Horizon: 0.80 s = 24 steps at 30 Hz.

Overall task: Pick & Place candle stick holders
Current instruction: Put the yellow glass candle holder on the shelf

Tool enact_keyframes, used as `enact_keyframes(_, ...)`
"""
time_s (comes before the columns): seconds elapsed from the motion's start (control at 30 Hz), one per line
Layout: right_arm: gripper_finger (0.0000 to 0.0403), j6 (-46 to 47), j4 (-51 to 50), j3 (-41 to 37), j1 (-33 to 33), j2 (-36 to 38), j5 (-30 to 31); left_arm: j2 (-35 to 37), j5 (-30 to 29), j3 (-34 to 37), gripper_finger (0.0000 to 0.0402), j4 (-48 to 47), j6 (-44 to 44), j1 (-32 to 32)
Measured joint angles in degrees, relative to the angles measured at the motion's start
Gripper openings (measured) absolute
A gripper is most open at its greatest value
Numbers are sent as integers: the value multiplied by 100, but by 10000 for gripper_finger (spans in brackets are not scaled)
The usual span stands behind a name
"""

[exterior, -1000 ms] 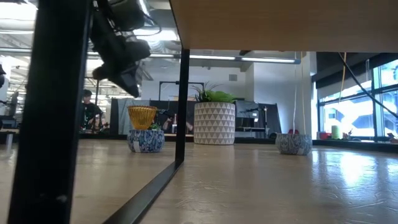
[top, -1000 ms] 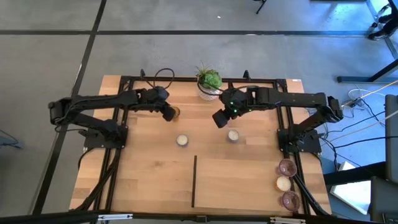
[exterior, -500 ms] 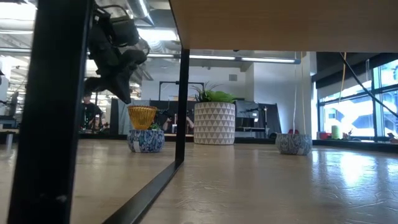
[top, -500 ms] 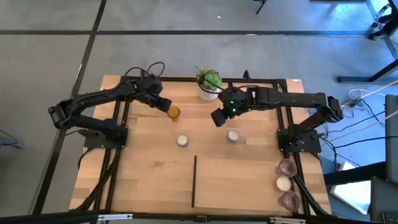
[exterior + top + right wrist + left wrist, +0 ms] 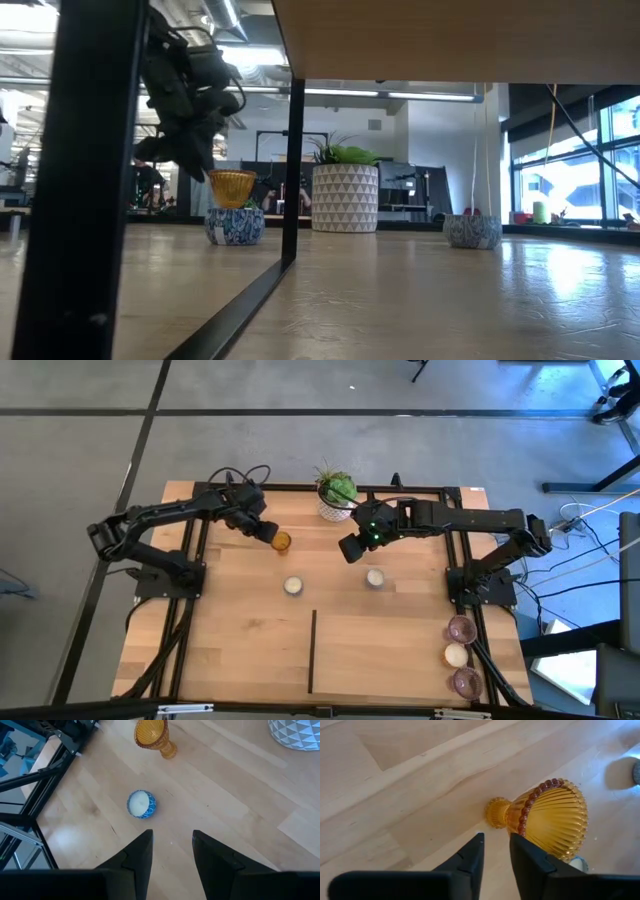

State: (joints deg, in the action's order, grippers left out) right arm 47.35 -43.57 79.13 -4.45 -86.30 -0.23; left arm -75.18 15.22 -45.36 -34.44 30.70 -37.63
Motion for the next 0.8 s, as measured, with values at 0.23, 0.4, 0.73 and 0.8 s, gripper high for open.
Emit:
enact_keyframes(0.23, 142, 0, -25, 0, 5, 0, -4, 2, 37, 0, 120, 23, -46, 11)
enact_keyframes(0.4, 142, 2, -57, 0, 5, 0, -138, 148, 58, 0, 120, 23, -33, 11)
enact_keyframes(0.73, 143, 1, -85, 0, 5, 0, -146, 189, 343, 0, 114, 255, 278, 281)
enact_keyframes(0.8, 143, 0, -84, 0, 5, 0, -146, 189, 334, 0, 114, 358, 325, 342)
